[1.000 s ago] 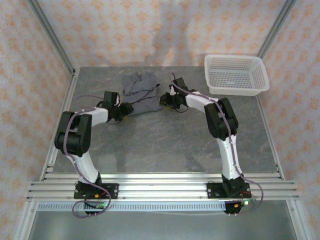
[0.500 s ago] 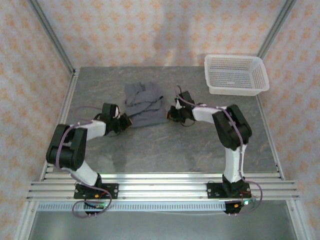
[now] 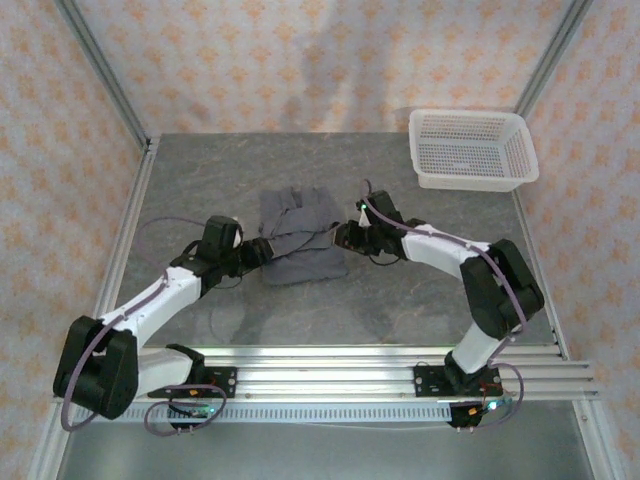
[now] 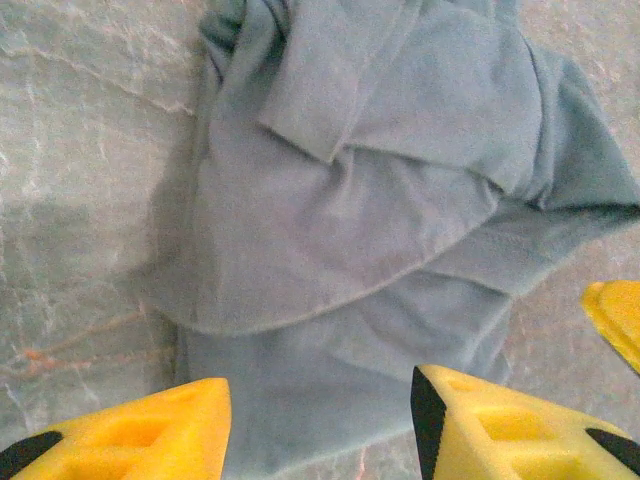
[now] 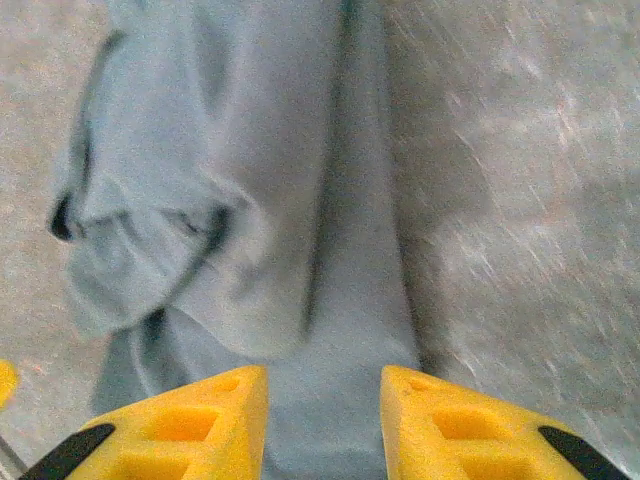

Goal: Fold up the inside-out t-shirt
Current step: Smooth out the T-shirt at the center of the table.

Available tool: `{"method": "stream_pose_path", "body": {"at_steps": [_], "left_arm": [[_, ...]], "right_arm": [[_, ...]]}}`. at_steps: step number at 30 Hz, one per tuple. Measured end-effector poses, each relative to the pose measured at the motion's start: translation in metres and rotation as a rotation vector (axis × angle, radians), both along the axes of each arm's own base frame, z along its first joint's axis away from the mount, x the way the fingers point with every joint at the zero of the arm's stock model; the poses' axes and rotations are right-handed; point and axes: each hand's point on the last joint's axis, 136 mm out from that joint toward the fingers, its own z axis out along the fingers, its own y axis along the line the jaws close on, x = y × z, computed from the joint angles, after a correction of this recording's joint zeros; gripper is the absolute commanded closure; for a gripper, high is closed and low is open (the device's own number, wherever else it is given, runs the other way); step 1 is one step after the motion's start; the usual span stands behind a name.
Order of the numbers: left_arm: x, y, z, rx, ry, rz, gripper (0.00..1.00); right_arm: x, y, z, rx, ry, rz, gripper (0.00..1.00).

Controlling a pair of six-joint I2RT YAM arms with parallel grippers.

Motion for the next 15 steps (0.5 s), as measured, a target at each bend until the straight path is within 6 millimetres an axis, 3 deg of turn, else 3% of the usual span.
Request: {"method": "stream_pose_path", "body": {"at_steps": [4, 8, 12, 15], "left_arm": [[0.011, 0.005, -0.016, 0.044, 0.036, 0.031, 0.49], [0.015, 0.016, -0.038, 0.084, 0.097, 0.067, 0.49], [0.021, 0.019, -0.054, 0.085, 0.124, 0.082, 0.52], [0.026, 0.013, -0.058, 0.051, 0.126, 0.08, 0.66]], "right_arm": [[0.025, 0.015, 0.007, 0.032, -0.045, -0.005, 0.64], [0.039, 0.023, -0.006, 0.042, -0.035, -0.017, 0.67], [0.039, 0.025, -0.017, 0.042, -0.005, -0.025, 0.81], [0.04, 0.026, -0.014, 0.052, -0.005, -0.029, 0.92]]}}
